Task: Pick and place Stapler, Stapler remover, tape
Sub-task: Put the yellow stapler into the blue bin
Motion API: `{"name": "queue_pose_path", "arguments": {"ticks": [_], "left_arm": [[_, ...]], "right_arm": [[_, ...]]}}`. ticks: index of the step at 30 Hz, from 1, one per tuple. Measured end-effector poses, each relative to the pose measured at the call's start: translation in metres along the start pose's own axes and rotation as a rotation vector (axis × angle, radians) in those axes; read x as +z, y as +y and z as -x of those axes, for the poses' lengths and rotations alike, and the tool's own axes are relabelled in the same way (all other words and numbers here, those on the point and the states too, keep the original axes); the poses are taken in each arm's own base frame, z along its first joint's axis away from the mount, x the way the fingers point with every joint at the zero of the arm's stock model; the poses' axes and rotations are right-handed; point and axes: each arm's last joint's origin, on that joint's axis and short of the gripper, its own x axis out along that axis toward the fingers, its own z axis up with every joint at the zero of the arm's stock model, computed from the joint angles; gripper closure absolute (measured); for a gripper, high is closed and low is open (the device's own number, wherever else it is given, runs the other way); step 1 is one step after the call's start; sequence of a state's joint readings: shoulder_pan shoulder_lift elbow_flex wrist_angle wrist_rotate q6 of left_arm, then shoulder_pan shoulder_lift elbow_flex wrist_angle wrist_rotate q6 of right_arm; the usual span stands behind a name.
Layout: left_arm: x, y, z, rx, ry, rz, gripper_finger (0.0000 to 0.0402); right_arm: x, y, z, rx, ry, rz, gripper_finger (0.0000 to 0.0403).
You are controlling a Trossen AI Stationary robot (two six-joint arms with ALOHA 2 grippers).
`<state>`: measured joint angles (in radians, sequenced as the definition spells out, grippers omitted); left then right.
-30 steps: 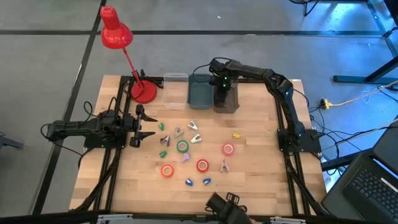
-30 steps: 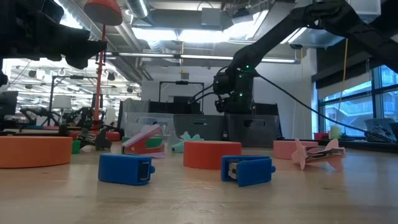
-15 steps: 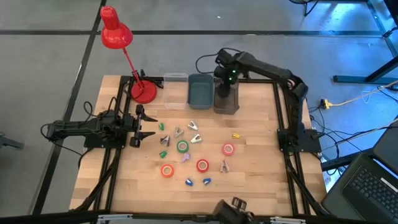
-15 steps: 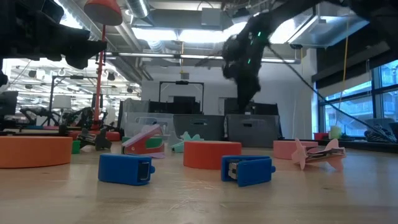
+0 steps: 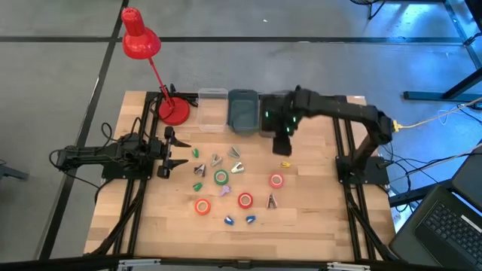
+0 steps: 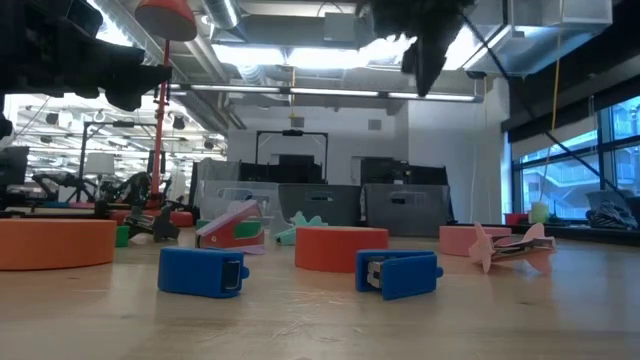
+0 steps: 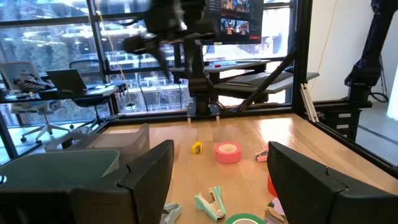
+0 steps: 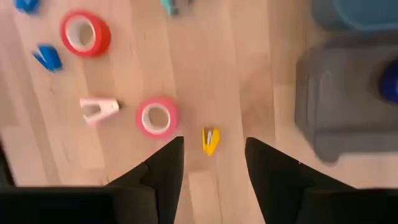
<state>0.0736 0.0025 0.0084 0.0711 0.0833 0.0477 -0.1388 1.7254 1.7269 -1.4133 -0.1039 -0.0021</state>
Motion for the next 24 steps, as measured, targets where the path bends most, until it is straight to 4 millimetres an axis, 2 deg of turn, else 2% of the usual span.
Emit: {"name": "queue_pose_path", "arguments": {"ticks": [4, 7, 13, 17, 24], "left_arm": [[0.000, 0.000, 0.000, 0.000, 0.000, 0.000, 0.0154], [0.000, 0.000, 0.000, 0.000, 0.000, 0.000, 0.0154], [0.000, 0.000, 0.000, 0.000, 0.000, 0.000, 0.0154], [0.000, 0.000, 0.000, 0.000, 0.000, 0.000, 0.0154], [0.000, 0.000, 0.000, 0.000, 0.000, 0.000, 0.0154]], "right_arm": [[-0.019, 0.033, -0.008, -0.080, -0.003, 0.028, 0.0239], [-0.043, 0.045, -0.031, -0.112, -0.022, 0.021, 0.0244], [-0.071, 0.041, -0.079, -0.114, -0.053, -0.054, 0.0247], [-0.083, 0.037, -0.104, -0.121, -0.019, -0.057, 0.0247], [-0.097, 0.032, -0.143, -0.101, -0.074, -0.066, 0.0247]]}}
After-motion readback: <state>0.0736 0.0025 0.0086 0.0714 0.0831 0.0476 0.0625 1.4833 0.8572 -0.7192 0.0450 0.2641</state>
